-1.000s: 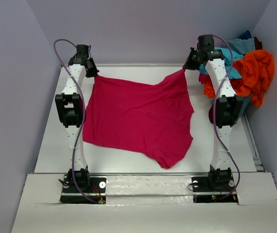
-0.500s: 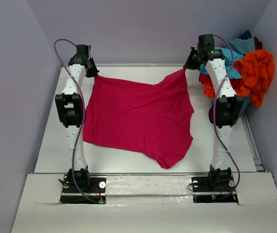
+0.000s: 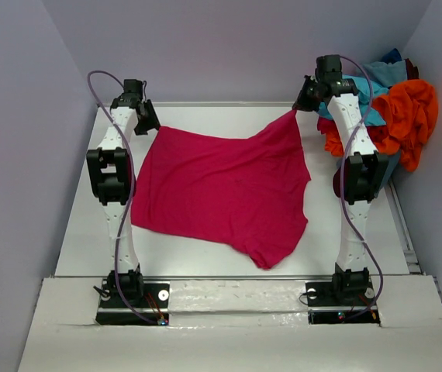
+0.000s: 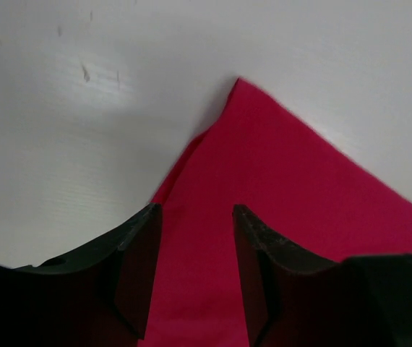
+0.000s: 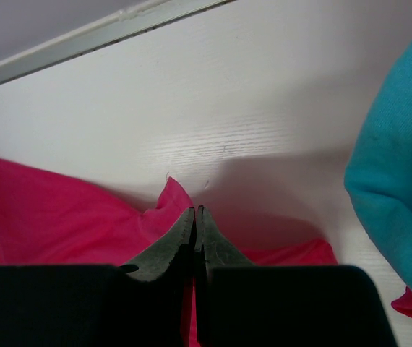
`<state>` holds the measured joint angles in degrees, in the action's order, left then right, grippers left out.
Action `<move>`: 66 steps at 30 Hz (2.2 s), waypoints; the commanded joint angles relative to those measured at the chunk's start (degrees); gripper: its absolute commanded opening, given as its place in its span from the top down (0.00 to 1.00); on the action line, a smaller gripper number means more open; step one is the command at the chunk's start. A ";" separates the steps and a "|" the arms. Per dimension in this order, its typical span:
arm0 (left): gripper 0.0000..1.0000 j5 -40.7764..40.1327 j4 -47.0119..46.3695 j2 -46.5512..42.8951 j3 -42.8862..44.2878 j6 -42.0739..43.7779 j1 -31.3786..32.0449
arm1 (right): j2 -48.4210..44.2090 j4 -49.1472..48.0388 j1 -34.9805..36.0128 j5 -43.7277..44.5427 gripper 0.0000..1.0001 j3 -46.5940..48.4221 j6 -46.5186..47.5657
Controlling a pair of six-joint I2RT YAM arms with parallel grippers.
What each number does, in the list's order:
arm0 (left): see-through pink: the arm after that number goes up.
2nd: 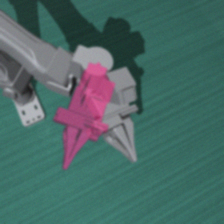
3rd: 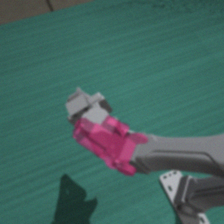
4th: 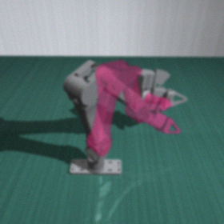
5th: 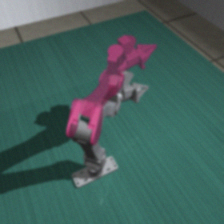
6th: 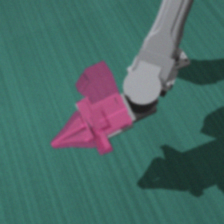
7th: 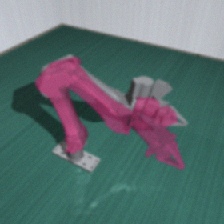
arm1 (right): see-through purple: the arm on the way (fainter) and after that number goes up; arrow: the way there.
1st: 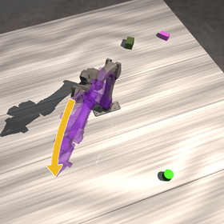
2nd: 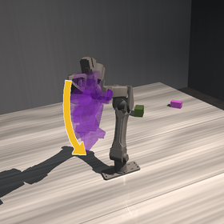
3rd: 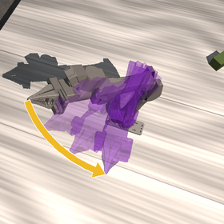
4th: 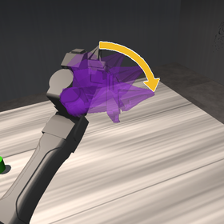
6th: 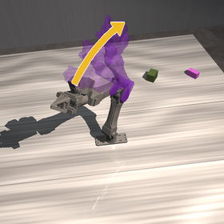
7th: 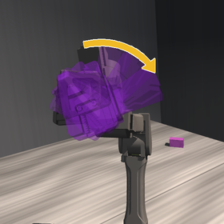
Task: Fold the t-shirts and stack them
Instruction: Flatten the tshirt out
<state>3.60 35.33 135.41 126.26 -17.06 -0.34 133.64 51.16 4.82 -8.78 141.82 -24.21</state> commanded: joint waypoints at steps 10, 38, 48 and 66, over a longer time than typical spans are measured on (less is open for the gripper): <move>0.46 -5.00 0.61 -30.02 -28.51 -5.88 2.97 | -1.72 -2.46 -0.42 -2.03 0.93 -0.22 -1.02; 0.47 5.46 0.53 -60.26 -64.55 -14.76 2.98 | -4.33 4.67 3.26 -9.42 0.40 -15.12 -1.11; 0.46 5.54 0.53 -61.06 -67.10 -13.53 2.98 | -19.02 -1.41 8.36 -9.68 0.48 -43.35 -3.04; 0.46 6.86 -0.87 -51.48 -61.65 -11.07 -1.85 | -31.16 -6.59 12.58 -12.06 0.53 -68.07 -6.03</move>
<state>9.41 35.14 83.31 63.20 -29.67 0.23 106.89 47.81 16.27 -19.33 77.73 -29.23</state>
